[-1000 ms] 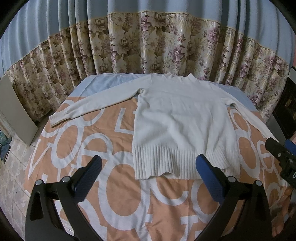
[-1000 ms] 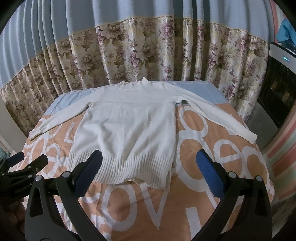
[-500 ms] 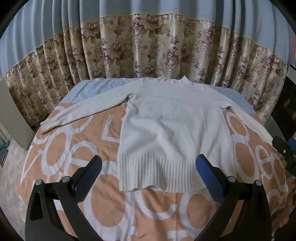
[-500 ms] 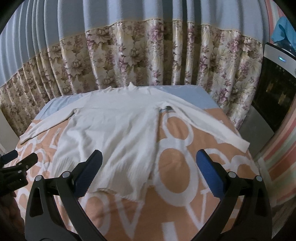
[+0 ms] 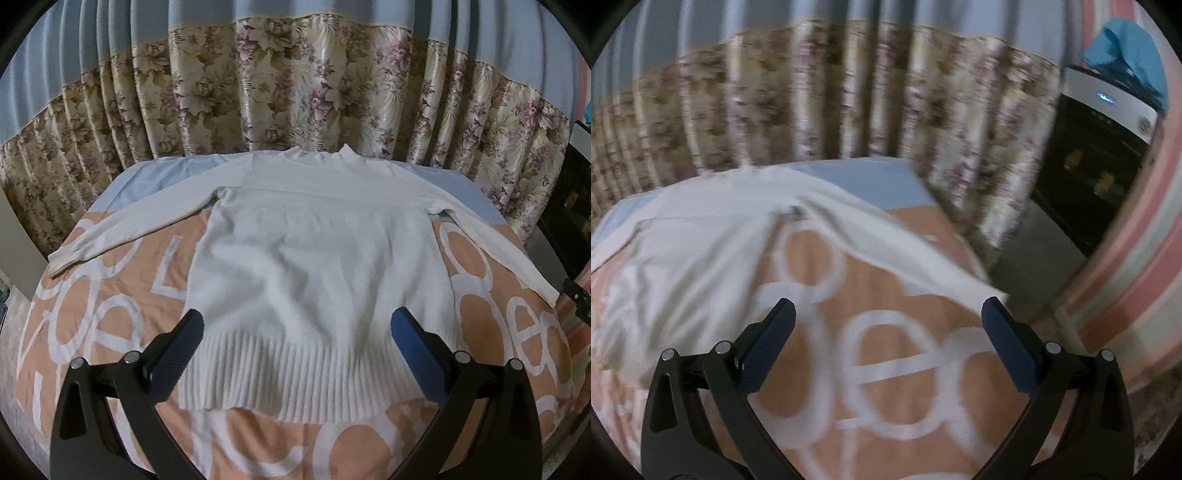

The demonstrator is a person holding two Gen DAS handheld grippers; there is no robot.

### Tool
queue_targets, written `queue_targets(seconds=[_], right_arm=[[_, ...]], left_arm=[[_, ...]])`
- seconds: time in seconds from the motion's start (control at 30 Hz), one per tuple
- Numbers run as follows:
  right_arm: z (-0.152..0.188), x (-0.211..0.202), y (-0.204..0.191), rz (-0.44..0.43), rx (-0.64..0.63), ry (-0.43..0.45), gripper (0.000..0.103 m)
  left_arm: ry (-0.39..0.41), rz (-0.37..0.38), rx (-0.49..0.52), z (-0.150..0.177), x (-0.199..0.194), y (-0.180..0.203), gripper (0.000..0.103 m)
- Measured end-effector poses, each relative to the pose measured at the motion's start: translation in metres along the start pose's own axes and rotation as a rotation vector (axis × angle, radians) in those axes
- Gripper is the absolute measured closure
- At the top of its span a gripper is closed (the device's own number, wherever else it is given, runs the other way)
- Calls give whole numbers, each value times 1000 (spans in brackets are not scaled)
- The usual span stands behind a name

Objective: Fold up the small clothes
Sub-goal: 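Reach the right gripper to the sweater's sleeve cuff and close on it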

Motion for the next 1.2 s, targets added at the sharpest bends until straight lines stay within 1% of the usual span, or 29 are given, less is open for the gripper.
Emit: queue_targets(seconds=[0.07,0.13,0.23,0.37,0.5,0.63,0.83,0.93,1.0,1.07,1.1,1.17,1.2], right_arm=[[2,10,21,41,12,-22,14],[4,20,39,68,26,-31,16],[7,34,53,73,41,-50,17],[11,56,70,74,58,-78,28],[16,77,91,85,87,-111,35],[19,91,106,89,95,-129,36],[27,111,123,70,133,-163,37],[27,118,122,51,140,-169,41],[27,121,119,41,133,-175,47],[26,122,116,35,133,-176,56],[26,123,114,33,133,-175,58],[24,124,112,29,135,-171,68],[22,123,111,35,129,-168,71]], left_arm=[[-6,4,4,-1,6,4,1],[-13,4,8,-1,13,7,1],[-22,-2,18,-1,22,11,1],[-28,-8,26,-4,35,17,1],[-12,-16,31,-10,45,25,1],[-16,-19,39,-15,57,37,1],[-24,-7,42,-25,69,55,1],[-22,-4,47,-27,71,61,1],[-23,-3,56,-27,71,64,1],[-23,-4,63,-26,72,65,1],[-22,-3,64,-27,71,66,1],[-19,-5,65,-28,71,65,1],[-18,-6,64,-28,71,65,1]])
Point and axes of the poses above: each gripper's, at about its wrist camera, not at the fingertips, and x roughly the way its jaws point, y to its right, z to its underside, the point moved 9 cm from there along x, roughly the way its jaws point, and after that the axes turned 9 degrees about -z, right-handed, at the moved point
